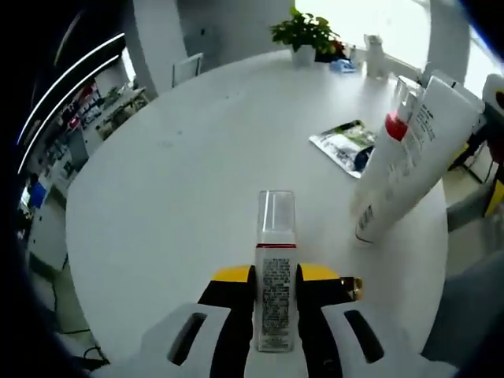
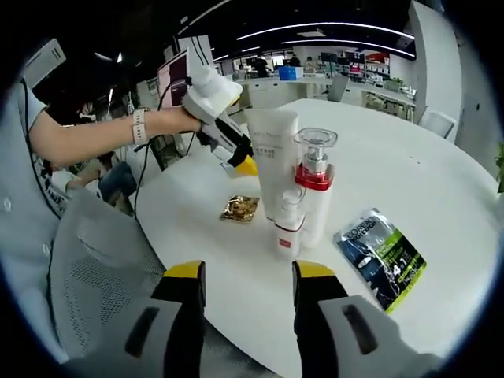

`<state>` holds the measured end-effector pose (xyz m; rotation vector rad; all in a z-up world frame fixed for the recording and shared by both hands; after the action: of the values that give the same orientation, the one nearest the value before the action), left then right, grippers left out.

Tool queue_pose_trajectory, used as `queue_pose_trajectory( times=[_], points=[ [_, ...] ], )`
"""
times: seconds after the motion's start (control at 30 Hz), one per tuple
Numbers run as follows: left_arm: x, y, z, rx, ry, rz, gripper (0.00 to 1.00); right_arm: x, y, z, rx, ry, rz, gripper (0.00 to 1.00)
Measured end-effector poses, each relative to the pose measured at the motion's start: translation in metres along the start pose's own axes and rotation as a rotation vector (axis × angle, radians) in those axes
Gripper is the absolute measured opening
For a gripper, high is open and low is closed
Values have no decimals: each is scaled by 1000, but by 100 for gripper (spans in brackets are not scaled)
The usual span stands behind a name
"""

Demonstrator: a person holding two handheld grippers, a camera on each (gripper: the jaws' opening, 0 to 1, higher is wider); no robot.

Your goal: Arrange the skincare products in the storage area until every visible bottle or jar stands upright without overlapping.

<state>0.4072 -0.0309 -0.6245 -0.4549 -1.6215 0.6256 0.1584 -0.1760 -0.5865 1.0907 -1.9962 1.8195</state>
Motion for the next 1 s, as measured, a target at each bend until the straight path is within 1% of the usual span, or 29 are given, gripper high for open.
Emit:
queue_pose_trajectory(
  times=[0.1,0.2,0.27,0.33,0.37,0.4,0.43,0.47,0.5,0.57,0.63,0.73,0.8,0.87,0.93,1.0],
  points=[
    [8,7,4,6,-12,3,17,1,0,-5,-10,-5,18,43],
    [17,12,9,35,-11,23,17,0,0,-9,-28,-18,42,40],
    [22,13,11,43,-15,33,17,-1,-1,-11,-39,-29,53,40],
    [31,14,16,55,-17,56,17,-3,-2,-16,-46,-35,75,38],
    [32,14,17,57,-18,62,17,-3,-4,-19,-36,-36,87,38],
    [37,14,19,65,-29,87,17,-4,-7,-23,-18,-33,117,38],
    [40,14,21,76,-31,99,17,-4,-8,-25,-18,-43,128,38],
    [43,15,23,84,-27,108,17,-7,-10,-28,-24,-48,156,39],
    [45,16,25,83,-29,113,17,-8,-10,-29,-26,-54,163,39],
    [51,17,31,80,-28,116,17,-12,-13,-33,-30,-61,206,38],
    [58,19,36,77,-25,127,17,-15,-13,-35,-39,-71,215,38],
    [67,22,43,95,-14,154,17,-21,-14,-34,-54,-82,254,36],
    [72,24,48,105,-5,169,17,-24,-17,-35,-66,-83,309,36],
    [76,25,52,116,0,190,17,-26,-19,-37,-69,-95,312,37],
    [81,23,59,117,-5,214,17,-29,-19,-38,-71,-97,324,36],
    [86,24,65,117,3,226,17,-34,-19,-38,-96,-117,349,36]
  ],
)
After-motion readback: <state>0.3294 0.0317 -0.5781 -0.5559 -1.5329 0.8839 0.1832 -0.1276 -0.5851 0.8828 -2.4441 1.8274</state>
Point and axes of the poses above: the point that each gripper's makers call its tool centre point, and the gripper's own axes: x roughly backward along the fingers, z roughly to its right, y roughly out of its underside, the point moved 9 cm from there along x, roughly backward along the fingers, and after that the axes turned 5 degrees about -x, right-handed, at the moved point
